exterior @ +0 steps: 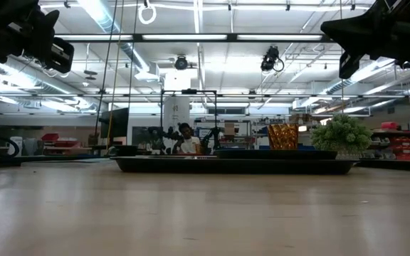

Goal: Pick and place plate/cup/fork/spoon on tray
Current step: Return to Home Position

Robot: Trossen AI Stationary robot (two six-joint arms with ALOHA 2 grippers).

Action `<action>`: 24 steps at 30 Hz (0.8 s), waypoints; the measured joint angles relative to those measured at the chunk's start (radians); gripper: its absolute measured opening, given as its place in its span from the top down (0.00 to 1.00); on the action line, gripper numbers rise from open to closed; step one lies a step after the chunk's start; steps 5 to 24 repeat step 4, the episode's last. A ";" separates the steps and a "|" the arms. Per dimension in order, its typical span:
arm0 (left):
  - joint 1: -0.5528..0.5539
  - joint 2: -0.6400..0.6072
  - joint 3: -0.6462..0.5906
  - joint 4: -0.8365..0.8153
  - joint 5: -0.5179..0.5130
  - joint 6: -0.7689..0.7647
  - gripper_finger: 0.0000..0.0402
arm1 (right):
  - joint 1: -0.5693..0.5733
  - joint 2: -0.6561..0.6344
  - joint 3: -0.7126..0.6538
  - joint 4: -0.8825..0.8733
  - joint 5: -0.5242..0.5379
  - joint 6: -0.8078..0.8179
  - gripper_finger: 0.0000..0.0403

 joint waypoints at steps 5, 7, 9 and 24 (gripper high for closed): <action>0.000 0.000 0.000 0.000 0.000 0.000 0.69 | 0.000 0.000 0.000 0.000 0.000 0.000 0.96; 0.000 0.000 0.000 0.000 0.000 0.000 0.69 | 0.000 0.000 0.000 0.000 0.000 0.000 0.96; 0.000 0.000 0.000 0.000 0.000 0.000 0.69 | 0.000 0.000 0.000 0.000 0.000 0.000 0.96; 0.000 0.000 0.000 0.000 0.000 0.000 0.69 | 0.000 0.000 0.000 0.000 0.000 0.000 0.96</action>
